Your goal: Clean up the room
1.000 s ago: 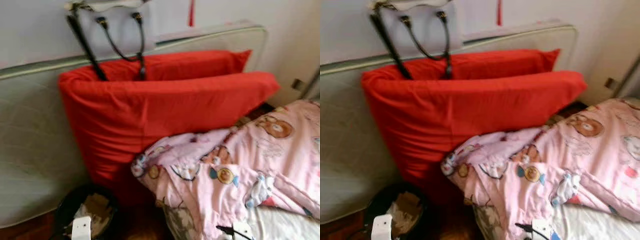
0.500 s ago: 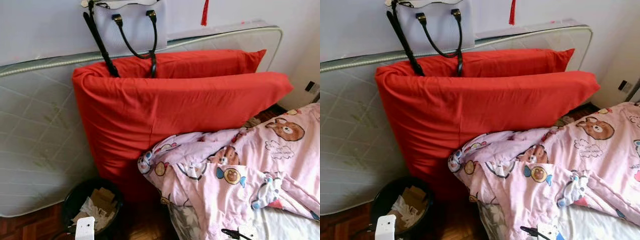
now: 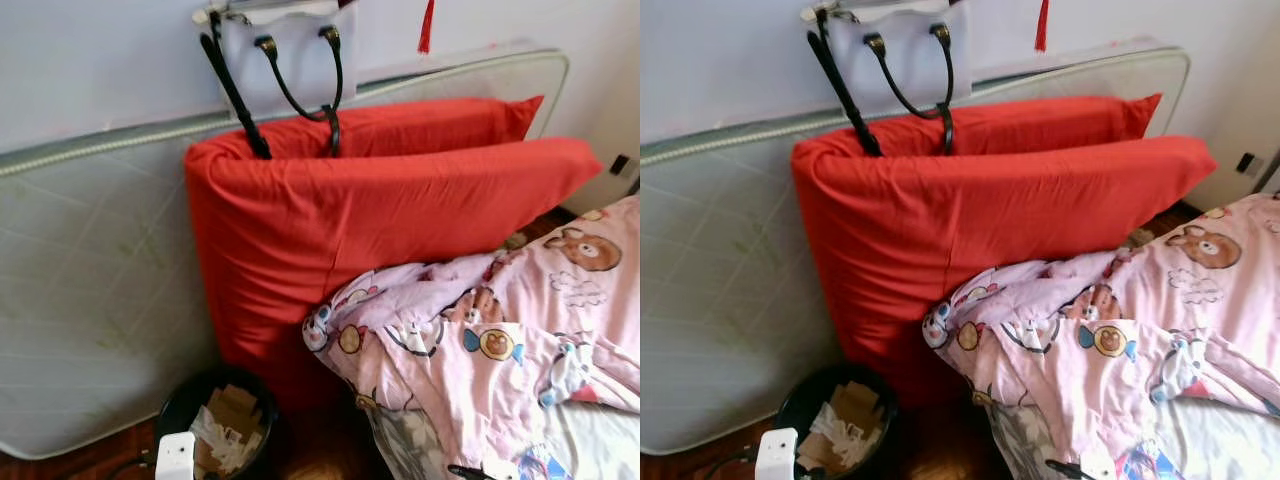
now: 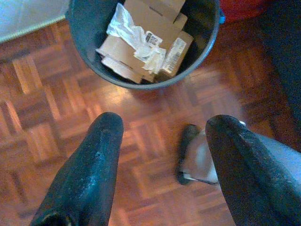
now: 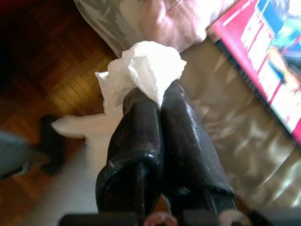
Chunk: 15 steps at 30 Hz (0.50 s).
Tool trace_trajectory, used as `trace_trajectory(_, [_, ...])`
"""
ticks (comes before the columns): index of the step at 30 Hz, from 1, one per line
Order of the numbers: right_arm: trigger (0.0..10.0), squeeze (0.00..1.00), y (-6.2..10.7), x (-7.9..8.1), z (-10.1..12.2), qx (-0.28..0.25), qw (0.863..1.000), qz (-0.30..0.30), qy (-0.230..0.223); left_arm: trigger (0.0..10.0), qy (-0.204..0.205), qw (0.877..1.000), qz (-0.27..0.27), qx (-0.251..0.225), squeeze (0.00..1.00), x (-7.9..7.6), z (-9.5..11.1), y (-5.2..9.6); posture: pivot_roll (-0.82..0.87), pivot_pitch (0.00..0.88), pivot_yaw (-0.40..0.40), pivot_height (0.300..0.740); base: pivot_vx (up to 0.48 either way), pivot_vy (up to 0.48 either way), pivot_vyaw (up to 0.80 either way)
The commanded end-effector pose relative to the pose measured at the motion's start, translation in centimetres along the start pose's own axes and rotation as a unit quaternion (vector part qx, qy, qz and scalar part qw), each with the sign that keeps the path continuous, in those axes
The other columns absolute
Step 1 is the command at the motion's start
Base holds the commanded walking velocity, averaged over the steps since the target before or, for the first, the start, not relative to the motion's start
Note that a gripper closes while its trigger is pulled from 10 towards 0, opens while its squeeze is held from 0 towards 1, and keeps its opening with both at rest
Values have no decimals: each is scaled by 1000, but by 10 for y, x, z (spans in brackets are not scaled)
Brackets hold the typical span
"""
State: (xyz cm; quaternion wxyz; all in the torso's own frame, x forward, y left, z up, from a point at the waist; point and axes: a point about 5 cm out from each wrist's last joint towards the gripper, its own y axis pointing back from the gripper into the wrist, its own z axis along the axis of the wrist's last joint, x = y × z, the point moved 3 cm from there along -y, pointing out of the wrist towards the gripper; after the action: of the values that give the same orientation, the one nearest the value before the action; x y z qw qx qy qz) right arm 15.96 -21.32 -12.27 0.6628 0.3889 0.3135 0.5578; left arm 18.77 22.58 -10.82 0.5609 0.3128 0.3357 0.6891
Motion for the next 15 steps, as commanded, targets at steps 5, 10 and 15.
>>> trace_trajectory(5, [10000, 0, -1, 8, 0, 0, 1000, 12, 2, 10000, -6, 1000, 5, -5, 0, 5, 7, -1, 32, 0, -8, 740, 0, 480, 0])
trace_trajectory(10, [10000, 0, -1, 9, 0, 1, 1000, 13, 4, 10000, -3, 1000, 6, -6, 0, 6, 7, -1, 36, 0, -11, 740, 0, 480, 0])
trace_trajectory(15, [10000, 0, -1, 9, 0, 2, 1000, 14, 5, 10000, -3, 1000, 7, -6, 0, 7, 7, -1, 36, 0, -10, 740, 0, 479, 0])
